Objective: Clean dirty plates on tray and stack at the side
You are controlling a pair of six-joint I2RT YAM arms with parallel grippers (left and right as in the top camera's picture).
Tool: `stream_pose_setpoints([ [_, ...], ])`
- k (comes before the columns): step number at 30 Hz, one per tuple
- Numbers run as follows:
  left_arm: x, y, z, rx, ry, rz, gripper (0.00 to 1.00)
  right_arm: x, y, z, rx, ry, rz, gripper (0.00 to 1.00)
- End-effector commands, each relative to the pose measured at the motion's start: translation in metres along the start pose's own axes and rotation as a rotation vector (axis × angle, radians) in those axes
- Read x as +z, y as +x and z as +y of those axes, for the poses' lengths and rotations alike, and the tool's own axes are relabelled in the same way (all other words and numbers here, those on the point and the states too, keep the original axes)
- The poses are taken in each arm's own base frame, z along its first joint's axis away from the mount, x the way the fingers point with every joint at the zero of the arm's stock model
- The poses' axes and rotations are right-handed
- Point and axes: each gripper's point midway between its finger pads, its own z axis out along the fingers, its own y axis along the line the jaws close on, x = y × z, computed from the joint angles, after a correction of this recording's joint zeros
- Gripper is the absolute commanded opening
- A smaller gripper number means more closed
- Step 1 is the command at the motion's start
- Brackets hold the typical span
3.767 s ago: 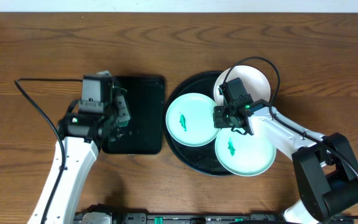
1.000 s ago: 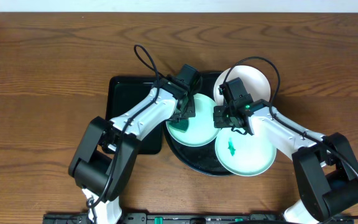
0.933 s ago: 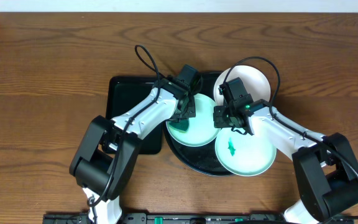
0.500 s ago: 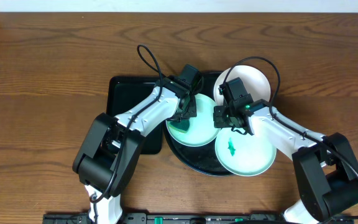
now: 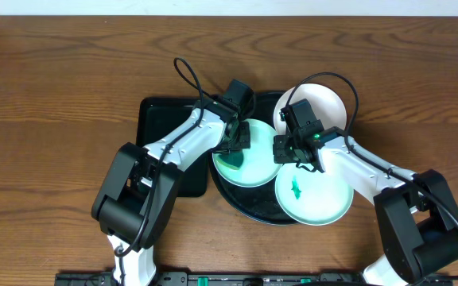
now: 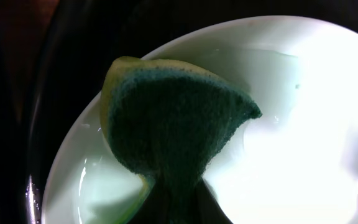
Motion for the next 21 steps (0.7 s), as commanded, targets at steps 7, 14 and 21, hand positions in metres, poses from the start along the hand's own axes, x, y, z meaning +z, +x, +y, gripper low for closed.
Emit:
stream_pose_setpoints([
  [7, 0.004, 0.028, -0.037, 0.065, 0.167, 0.118, 0.07, -0.007, -0.005, 0.005, -0.016, -0.007, -0.025, 0.01],
  [14, -0.033, 0.014, -0.048, 0.103, 0.217, 0.020, 0.07, -0.007, -0.005, 0.005, -0.016, -0.007, -0.025, 0.01],
  [21, -0.070, -0.010, -0.038, 0.108, 0.143, -0.148, 0.07, -0.007, -0.005, 0.005, -0.016, -0.007, -0.025, 0.01],
])
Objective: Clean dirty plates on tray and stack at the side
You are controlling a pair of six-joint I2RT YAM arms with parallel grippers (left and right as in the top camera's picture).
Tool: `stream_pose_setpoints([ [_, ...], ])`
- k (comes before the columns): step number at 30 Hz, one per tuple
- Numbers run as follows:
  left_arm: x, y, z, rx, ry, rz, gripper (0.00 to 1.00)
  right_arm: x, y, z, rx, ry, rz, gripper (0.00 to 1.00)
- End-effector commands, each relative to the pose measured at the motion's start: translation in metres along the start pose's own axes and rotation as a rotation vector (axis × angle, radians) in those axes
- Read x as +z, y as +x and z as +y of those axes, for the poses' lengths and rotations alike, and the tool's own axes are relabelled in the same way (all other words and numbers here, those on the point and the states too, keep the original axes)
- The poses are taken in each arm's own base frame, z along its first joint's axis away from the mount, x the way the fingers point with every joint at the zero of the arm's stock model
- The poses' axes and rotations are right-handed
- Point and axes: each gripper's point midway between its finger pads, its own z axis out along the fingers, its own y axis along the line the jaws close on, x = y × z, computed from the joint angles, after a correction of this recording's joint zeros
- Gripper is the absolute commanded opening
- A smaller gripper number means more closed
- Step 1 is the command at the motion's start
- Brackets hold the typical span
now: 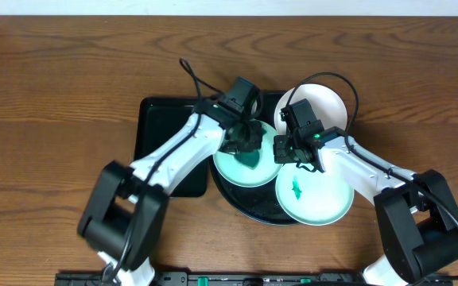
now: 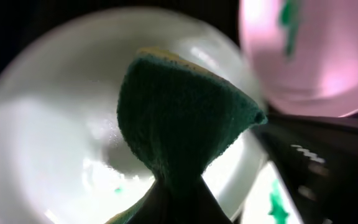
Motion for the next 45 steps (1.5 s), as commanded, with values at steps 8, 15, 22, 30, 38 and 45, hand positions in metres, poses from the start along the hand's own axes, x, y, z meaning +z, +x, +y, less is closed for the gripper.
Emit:
stream_pose_setpoints([
  [8, -0.018, -0.013, 0.016, 0.008, -0.100, -0.101, 0.07, -0.007, -0.006, 0.006, -0.017, -0.009, -0.026, 0.01],
  [15, -0.004, 0.002, 0.027, -0.038, -0.130, -0.056, 0.07, -0.007, -0.006, 0.006, -0.017, -0.009, -0.026, 0.01],
  [22, -0.008, 0.008, 0.055, -0.186, -0.273, -0.082, 0.07, -0.007, -0.006, 0.006, -0.017, -0.009, -0.026, 0.01],
  [30, 0.000, 0.007, 0.058, -0.181, -0.267, -0.106, 0.07, -0.007, -0.006, 0.006, -0.017, -0.009, -0.026, 0.01],
  [38, 0.003, 0.010, 0.060, -0.195, -0.267, -0.106, 0.07, -0.007, -0.006, 0.006, -0.017, -0.009, -0.026, 0.01],
  [45, 0.004, 0.010, 0.055, -0.185, -0.260, -0.109, 0.07, -0.007, -0.006, 0.006, -0.017, -0.009, -0.026, 0.01],
])
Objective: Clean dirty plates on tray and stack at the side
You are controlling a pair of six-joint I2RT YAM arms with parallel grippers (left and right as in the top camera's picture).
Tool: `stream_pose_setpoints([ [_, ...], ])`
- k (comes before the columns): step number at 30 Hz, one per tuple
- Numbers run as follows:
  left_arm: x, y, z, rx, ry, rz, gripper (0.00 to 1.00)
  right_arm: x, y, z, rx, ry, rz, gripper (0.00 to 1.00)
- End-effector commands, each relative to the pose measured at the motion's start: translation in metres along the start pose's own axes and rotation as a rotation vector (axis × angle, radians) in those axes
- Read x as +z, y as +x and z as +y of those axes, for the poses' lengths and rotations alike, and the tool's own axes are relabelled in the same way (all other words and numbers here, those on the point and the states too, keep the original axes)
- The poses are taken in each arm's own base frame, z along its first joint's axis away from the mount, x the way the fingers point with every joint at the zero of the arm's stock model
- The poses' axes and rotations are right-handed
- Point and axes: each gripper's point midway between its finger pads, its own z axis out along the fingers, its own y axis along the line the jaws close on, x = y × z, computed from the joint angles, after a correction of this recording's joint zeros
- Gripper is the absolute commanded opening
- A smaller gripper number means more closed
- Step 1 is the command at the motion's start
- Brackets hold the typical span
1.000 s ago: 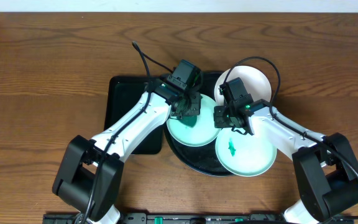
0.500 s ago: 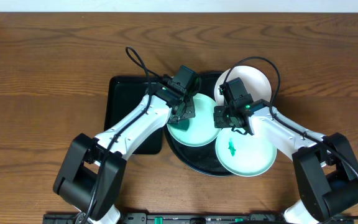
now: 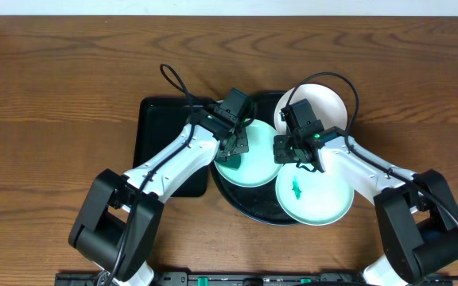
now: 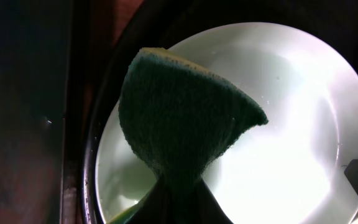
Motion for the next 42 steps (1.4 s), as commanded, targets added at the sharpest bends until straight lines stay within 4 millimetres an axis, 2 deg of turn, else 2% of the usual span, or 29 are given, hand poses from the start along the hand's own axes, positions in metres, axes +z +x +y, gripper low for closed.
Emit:
stream_pose_setpoints([
  [1, 0.004, 0.003, 0.000, -0.003, -0.016, -0.006, 0.07, -0.007, -0.006, 0.006, -0.017, -0.009, -0.026, 0.01],
  [7, 0.004, 0.005, -0.008, 0.015, -0.004, -0.012, 0.07, -0.007, -0.006, 0.006, -0.017, -0.009, -0.026, 0.01],
  [14, 0.008, 0.003, -0.002, 0.007, -0.041, -0.030, 0.06, -0.007, -0.006, 0.006, -0.017, -0.009, -0.026, 0.01],
  [26, 0.040, 0.022, 0.003, 0.011, -0.076, 0.062, 0.07, -0.007, -0.005, 0.006, -0.017, -0.009, -0.026, 0.01],
  [32, 0.051, 0.039, -0.006, 0.007, -0.017, 0.155, 0.07, -0.007, -0.006, 0.006, -0.017, -0.009, -0.026, 0.01],
  [38, 0.047, 0.054, -0.033, 0.000, 0.129, 0.251, 0.07, -0.007, -0.005, 0.006, -0.017, -0.009, -0.026, 0.01],
  [42, 0.040, 0.053, -0.049, 0.013, 0.220, 0.263, 0.07, -0.007, -0.006, 0.006, -0.017, -0.009, -0.026, 0.01],
])
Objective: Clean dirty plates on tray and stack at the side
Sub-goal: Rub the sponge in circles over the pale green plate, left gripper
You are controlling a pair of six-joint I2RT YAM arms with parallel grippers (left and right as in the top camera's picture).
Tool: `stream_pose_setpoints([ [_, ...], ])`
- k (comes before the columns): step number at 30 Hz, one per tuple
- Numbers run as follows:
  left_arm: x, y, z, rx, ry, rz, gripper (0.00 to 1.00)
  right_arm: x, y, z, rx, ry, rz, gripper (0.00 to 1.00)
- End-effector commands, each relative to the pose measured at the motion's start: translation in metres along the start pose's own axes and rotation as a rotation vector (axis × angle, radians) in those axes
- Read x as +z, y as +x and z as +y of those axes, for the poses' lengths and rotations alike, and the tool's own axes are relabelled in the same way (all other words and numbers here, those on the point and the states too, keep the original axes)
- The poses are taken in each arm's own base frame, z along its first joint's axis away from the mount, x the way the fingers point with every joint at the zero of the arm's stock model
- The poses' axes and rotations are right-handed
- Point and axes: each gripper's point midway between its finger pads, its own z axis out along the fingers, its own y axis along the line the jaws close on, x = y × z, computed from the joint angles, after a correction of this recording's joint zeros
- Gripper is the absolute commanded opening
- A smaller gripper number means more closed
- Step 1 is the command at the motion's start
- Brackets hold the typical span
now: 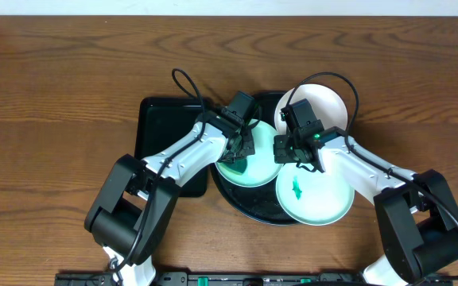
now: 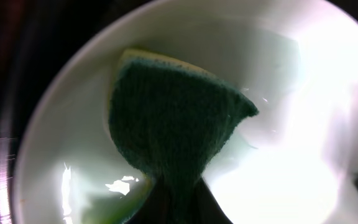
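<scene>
My left gripper [image 2: 179, 202] is shut on a green and yellow sponge [image 2: 173, 124], which is pressed against the left half of a pale plate [image 2: 303, 124]. Overhead, the left gripper [image 1: 241, 149] is over that plate [image 1: 257, 171], which lies on the round black tray [image 1: 245, 202]. My right gripper [image 1: 287, 151] sits at the plate's right rim; its jaws cannot be made out. A second plate [image 1: 324, 202] with a green stain [image 1: 296, 189] lies at the front right. A white plate [image 1: 324, 103] sits behind it.
A rectangular black tray [image 1: 161, 127] lies to the left, under my left arm. Bare wooden table [image 1: 54, 95] surrounds the trays. Cables loop above both wrists.
The sponge was a little above the plate near its left rim; now it is lower, on the plate's left half, and the plate fills the wrist view. The right arm is unchanged.
The sponge was first on the plate's left side. Then the left wrist was turned over the plate's far part, with the stained plate in its view. Then it was back near the left rim, higher up. Now it presses on the left half again. The right gripper stayed put.
</scene>
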Motion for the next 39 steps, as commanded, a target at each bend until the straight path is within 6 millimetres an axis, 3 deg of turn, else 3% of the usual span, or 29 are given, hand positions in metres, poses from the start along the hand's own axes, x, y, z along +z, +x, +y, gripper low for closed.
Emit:
stream_pose_setpoints([
  [1, 0.010, 0.034, -0.032, 0.029, 0.166, 0.164, 0.07, -0.007, -0.005, 0.007, -0.017, -0.015, -0.023, 0.01],
  [5, -0.007, 0.023, -0.045, 0.044, 0.218, 0.107, 0.07, -0.007, -0.005, 0.007, -0.017, -0.015, -0.023, 0.01],
  [10, -0.048, -0.001, -0.063, 0.164, 0.288, -0.035, 0.07, -0.007, -0.005, 0.007, -0.017, -0.015, -0.023, 0.01],
  [17, -0.080, -0.031, -0.049, 0.165, 0.192, -0.224, 0.07, -0.007, -0.005, 0.007, -0.017, -0.015, -0.023, 0.01],
  [23, -0.052, -0.020, -0.026, 0.152, 0.076, -0.156, 0.07, -0.007, -0.005, 0.007, -0.017, -0.015, -0.023, 0.01],
  [31, -0.018, -0.024, 0.007, 0.142, -0.107, -0.155, 0.07, -0.007, -0.005, 0.007, -0.017, -0.015, -0.023, 0.01],
  [36, -0.001, -0.016, 0.015, 0.113, -0.135, -0.113, 0.07, -0.007, -0.005, 0.007, -0.017, -0.015, -0.023, 0.01],
  [39, 0.009, -0.002, 0.006, 0.107, -0.074, -0.035, 0.07, -0.007, -0.005, 0.007, -0.017, -0.015, -0.023, 0.01],
])
